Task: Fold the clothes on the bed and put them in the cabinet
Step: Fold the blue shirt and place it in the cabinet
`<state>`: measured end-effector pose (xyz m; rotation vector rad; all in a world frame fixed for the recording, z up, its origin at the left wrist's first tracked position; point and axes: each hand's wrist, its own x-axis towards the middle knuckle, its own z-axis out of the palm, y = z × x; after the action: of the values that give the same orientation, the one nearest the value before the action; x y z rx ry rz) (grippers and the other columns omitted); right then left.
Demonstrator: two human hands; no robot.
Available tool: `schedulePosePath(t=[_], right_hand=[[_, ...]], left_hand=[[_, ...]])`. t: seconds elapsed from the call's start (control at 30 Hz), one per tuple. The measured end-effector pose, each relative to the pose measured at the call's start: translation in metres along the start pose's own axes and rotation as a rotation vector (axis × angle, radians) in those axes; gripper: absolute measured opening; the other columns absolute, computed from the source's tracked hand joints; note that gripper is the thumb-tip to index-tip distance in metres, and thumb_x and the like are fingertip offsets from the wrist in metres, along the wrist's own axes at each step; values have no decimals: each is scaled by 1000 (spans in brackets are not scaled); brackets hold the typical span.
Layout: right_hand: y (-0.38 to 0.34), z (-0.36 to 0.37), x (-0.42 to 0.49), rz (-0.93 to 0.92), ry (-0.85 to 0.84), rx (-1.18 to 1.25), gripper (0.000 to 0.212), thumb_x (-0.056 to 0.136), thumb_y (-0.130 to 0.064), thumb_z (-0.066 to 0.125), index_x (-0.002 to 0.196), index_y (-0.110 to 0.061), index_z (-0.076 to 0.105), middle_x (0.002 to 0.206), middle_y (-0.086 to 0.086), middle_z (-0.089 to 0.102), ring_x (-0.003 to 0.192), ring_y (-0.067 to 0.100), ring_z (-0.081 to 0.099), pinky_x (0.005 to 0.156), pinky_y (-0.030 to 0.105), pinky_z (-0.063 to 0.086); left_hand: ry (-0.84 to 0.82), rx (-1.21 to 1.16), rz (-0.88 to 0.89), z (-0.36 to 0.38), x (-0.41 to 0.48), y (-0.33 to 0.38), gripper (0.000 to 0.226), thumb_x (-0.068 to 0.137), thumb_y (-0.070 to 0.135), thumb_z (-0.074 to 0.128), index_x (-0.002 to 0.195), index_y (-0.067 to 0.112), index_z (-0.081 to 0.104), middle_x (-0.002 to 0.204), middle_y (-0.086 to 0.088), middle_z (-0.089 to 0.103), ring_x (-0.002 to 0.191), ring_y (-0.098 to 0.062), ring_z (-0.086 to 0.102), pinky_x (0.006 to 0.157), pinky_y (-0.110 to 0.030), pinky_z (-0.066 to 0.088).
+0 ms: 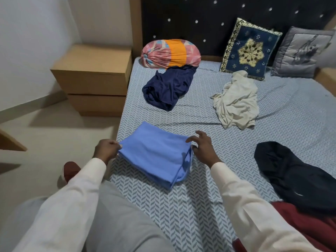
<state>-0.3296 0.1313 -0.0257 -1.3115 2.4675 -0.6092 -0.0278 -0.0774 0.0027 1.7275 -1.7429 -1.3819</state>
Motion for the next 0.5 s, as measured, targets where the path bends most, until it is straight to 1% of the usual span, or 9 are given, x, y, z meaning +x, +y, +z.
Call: schedulePosePath(t=[0.03, 0.07, 0.13, 0.17, 0.23, 0.3, 0.33, 0.43, 0.5], right_hand=[[-3, 3, 6, -24, -42, -5, 37, 87, -4, 58, 110, -31, 67, 152, 12, 34, 140, 35, 29, 106, 44, 30], [-5, 6, 11, -40, -83, -14, 39, 86, -2, 56, 110, -31, 67, 150, 13, 35, 140, 35, 29, 107, 45, 30], [-4, 10, 22, -58, -129, -26, 43, 82, 0, 55, 107, -34, 67, 141, 12, 44, 133, 37, 37, 105, 47, 37], [-3, 11, 27, -57, -137, -22, 46, 79, 0, 55, 106, -35, 67, 132, 12, 49, 126, 38, 43, 100, 48, 41], [-3, 6, 34, -48, -181, -31, 50, 78, 4, 52, 109, -32, 67, 118, 10, 52, 112, 35, 50, 91, 45, 46], [-3, 0, 40, -66, -258, -89, 54, 79, 8, 48, 114, -28, 68, 119, 9, 53, 110, 32, 51, 86, 37, 45], [-2, -2, 44, -74, -285, -120, 54, 81, 9, 47, 115, -27, 68, 122, 8, 53, 111, 31, 51, 84, 35, 44], [3, -6, 50, -107, -344, -199, 48, 91, 2, 50, 121, -31, 67, 128, 5, 56, 113, 30, 54, 85, 35, 46], [6, -4, 52, -113, -389, -245, 46, 93, -5, 51, 125, -35, 63, 126, 6, 58, 110, 31, 57, 84, 36, 48]], left_hand=[[82, 134, 44, -9, 4, 1, 5, 77, 6, 71, 81, 9, 74, 86, -15, 70, 75, -27, 65, 80, -38, 57], [150, 267, 92, -11, 6, 0, 14, 77, 6, 70, 90, 8, 75, 96, -17, 70, 87, -31, 65, 85, -39, 54], [219, 396, 197, -1, -7, 1, 25, 76, 8, 71, 101, 6, 71, 105, -23, 63, 95, -40, 62, 87, -40, 52], [194, 392, 257, 12, -18, 1, 28, 75, 11, 74, 102, 7, 69, 104, -23, 60, 92, -40, 62, 85, -40, 51], [9, 394, 407, 45, -47, -4, 36, 71, 23, 81, 100, 9, 65, 96, -16, 60, 87, -35, 62, 81, -38, 50], [-197, 495, 517, 82, -77, -13, 52, 66, 43, 78, 103, 12, 59, 97, -10, 57, 91, -31, 59, 79, -39, 49], [-273, 611, 570, 98, -90, -18, 59, 66, 50, 75, 108, 14, 54, 102, -9, 54, 95, -31, 56, 79, -39, 48], [-309, 1016, 706, 127, -116, -26, 70, 72, 55, 68, 124, 17, 40, 115, -8, 45, 104, -30, 46, 83, -39, 42], [-266, 1073, 712, 135, -122, -29, 65, 77, 50, 64, 126, 17, 37, 119, -7, 44, 106, -29, 45, 86, -39, 39]])
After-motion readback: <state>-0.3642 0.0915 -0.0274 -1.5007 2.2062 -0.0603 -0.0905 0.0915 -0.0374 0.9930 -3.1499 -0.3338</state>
